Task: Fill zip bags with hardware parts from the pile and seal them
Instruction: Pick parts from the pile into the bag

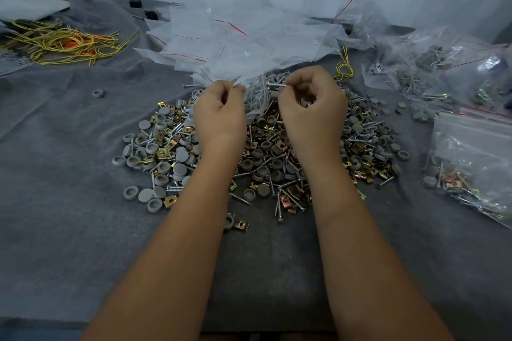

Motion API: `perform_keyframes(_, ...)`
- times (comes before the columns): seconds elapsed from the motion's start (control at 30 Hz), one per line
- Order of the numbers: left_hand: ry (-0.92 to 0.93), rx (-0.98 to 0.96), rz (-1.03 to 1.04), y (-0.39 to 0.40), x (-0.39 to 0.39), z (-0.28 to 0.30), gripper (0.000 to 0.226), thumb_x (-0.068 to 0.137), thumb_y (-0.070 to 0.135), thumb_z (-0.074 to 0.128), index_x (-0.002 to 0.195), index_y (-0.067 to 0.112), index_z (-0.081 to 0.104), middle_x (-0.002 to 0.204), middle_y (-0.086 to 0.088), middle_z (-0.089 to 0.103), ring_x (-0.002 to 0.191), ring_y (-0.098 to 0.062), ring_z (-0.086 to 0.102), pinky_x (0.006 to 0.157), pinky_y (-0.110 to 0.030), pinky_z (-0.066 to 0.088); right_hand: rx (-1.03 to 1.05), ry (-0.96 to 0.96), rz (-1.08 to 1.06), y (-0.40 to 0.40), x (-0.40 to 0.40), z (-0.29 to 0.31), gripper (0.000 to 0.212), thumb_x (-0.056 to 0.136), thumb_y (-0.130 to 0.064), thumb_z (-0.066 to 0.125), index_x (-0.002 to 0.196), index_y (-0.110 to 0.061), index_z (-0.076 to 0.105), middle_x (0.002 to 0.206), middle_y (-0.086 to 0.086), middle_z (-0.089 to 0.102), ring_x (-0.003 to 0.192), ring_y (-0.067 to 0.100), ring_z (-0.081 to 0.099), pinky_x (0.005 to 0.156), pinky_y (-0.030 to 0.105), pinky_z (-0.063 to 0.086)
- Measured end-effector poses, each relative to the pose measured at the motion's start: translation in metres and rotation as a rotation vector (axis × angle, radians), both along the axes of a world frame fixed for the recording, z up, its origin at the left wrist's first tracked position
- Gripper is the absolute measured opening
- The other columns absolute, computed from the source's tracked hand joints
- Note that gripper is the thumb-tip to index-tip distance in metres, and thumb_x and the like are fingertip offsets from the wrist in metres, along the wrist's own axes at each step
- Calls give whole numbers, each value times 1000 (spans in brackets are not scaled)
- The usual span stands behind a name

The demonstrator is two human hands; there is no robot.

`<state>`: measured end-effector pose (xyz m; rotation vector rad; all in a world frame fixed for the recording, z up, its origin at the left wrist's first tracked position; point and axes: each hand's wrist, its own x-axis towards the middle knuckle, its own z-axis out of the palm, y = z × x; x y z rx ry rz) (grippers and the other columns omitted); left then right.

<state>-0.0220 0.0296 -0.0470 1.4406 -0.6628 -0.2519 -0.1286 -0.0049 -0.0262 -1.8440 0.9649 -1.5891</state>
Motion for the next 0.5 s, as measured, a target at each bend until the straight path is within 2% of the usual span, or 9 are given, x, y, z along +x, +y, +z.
perform_keyframes(0.07,-9,3,-6,1,-1,1,17,92,19,55,85,9,67,50,10,38,47,-7,32,54,-28,30,-51,7,40,1,1,-1,12,80,-5,65,81,-17,65,78,-3,63,71,10,59,63,14,45)
perform_keyframes(0.13,-20,1,-9,1,-1,1,16,92,20,56,84,11,67,51,10,39,47,-8,33,55,-28,30,-149,136,7,0,5,-5,7,79,-7,68,82,-13,69,86,-2,63,83,14,57,70,8,39)
perform_keyframes(0.23,-46,-17,-30,1,-2,1,17,91,20,55,85,9,68,52,10,42,46,-7,33,54,-28,28,-236,290,-60,-3,7,-11,4,77,-9,71,80,-10,73,99,6,61,96,24,53,78,20,38)
perform_keyframes(0.37,-105,1,-102,2,-4,1,14,88,19,58,78,17,67,44,14,44,44,-3,34,48,-24,27,-245,410,-97,-8,7,-16,5,78,-14,73,80,-9,73,107,8,60,102,26,50,79,36,46)
perform_keyframes(0.5,-129,-6,-160,3,-5,0,16,89,16,58,80,19,70,47,15,48,45,0,38,46,-17,28,-148,444,-57,-11,8,-16,10,83,-24,73,89,-17,78,119,5,58,112,24,48,85,33,43)
